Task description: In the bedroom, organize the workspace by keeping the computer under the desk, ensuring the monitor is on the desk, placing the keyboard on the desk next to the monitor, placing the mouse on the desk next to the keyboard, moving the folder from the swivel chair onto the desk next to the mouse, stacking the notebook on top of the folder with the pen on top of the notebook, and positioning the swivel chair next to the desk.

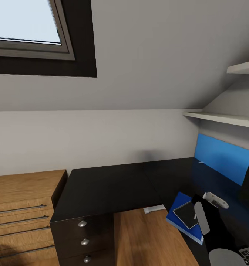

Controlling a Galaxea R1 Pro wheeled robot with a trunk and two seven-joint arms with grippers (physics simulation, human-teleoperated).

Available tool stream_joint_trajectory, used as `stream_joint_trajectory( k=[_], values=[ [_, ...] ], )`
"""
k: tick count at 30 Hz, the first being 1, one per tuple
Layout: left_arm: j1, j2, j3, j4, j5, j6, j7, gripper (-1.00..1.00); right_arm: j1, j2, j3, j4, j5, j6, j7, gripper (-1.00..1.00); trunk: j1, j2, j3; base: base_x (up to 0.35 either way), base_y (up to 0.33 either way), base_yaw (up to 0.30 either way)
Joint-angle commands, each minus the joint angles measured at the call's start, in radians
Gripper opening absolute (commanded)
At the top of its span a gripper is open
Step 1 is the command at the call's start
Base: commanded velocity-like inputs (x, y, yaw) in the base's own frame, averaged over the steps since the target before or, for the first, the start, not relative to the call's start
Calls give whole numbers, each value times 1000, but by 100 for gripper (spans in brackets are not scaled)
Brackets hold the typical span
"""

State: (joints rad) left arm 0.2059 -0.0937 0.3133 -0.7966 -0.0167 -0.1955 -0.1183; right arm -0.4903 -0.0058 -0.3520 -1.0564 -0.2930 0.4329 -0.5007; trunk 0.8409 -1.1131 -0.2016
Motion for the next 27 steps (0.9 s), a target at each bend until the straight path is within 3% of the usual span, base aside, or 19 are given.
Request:
stream_joint_trajectory(
  k=[1, 5, 9, 17, 27],
  values=[
    [0, -1, 6, -1, -2, -1, -9, 100, -2, -6, 1, 19, -11, -4, -3, -100, 0, -1, -1, 0, 0, 0],
    [0, -1, 6, -1, -2, -1, -9, 100, -21, -37, 1, 133, -15, -36, 3, -100, 0, -1, -1, 0, 0, 0],
    [0, -1, 5, -1, -2, -1, -9, 100, -90, -67, 1, 297, -12, -87, 78, -100, 0, -1, -1, 0, 0, 0],
    [0, -1, 6, -1, -2, -1, -9, 100, -175, -111, 1, 511, -10, -164, 126, -100, 0, -1, -1, 0, 0, 0],
    [0, -1, 6, -1, -2, -1, -9, 100, -205, -120, 2, 578, -9, -209, 151, -100, 0, -1, -1, 0, 0, 0]
  ],
)
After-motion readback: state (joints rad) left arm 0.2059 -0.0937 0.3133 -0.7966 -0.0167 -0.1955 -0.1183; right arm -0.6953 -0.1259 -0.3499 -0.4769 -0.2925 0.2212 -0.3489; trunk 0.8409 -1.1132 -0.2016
